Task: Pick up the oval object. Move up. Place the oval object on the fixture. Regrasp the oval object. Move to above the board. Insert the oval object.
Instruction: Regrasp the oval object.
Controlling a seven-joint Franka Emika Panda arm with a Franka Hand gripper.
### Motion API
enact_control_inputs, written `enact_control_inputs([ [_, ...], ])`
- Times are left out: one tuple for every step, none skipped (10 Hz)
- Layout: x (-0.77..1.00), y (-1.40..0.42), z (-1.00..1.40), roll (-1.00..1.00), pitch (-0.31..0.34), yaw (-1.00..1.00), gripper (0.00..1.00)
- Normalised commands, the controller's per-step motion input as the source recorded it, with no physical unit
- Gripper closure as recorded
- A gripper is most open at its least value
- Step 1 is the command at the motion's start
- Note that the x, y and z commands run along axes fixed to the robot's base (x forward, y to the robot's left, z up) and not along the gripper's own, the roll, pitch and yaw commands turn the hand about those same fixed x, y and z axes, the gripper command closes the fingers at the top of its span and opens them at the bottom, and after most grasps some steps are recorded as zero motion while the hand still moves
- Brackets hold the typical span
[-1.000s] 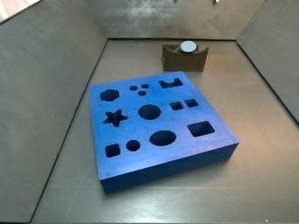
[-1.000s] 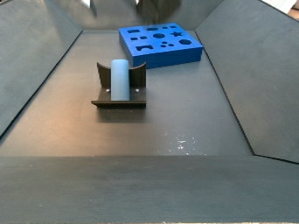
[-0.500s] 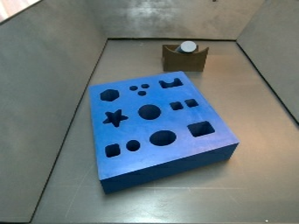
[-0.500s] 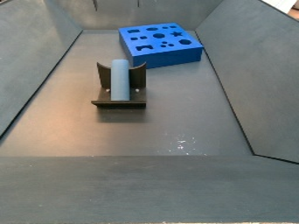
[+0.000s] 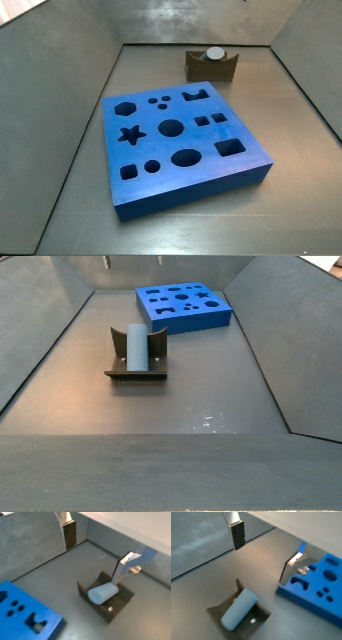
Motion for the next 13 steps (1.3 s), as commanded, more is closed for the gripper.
enact_control_inputs([
  [-0.01, -0.02, 0.01, 1.0, 0.021, 0.02, 0.0],
  [0.0, -0.02, 0.01, 1.0, 0.026, 0.02, 0.0],
  [0.01, -0.02, 0.01, 1.0, 0.032, 0.02, 0.0],
  [0.02, -0.02, 0.0, 1.0, 0.039, 0.03, 0.0],
  [0.04, -0.02, -0.01, 1.0, 0.048, 0.03, 0.0],
  [0.05, -0.02, -0.01, 1.0, 0.054, 0.03, 0.0],
  [0.07, -0.03, -0.01, 1.0, 0.075, 0.04, 0.0],
  [0.08, -0.03, -0.02, 1.0, 0.085, 0.05, 0.0],
  [0.1, -0.04, -0.02, 1.0, 0.11, 0.06, 0.0],
  [0.11, -0.04, -0.02, 1.0, 0.133, 0.07, 0.0],
  [0.11, -0.04, -0.02, 1.0, 0.163, 0.09, 0.0],
  [0.11, -0.04, -0.02, 1.0, 0.179, 0.11, 0.0],
  [0.12, -0.05, -0.02, 1.0, 0.211, 0.16, 0.0],
])
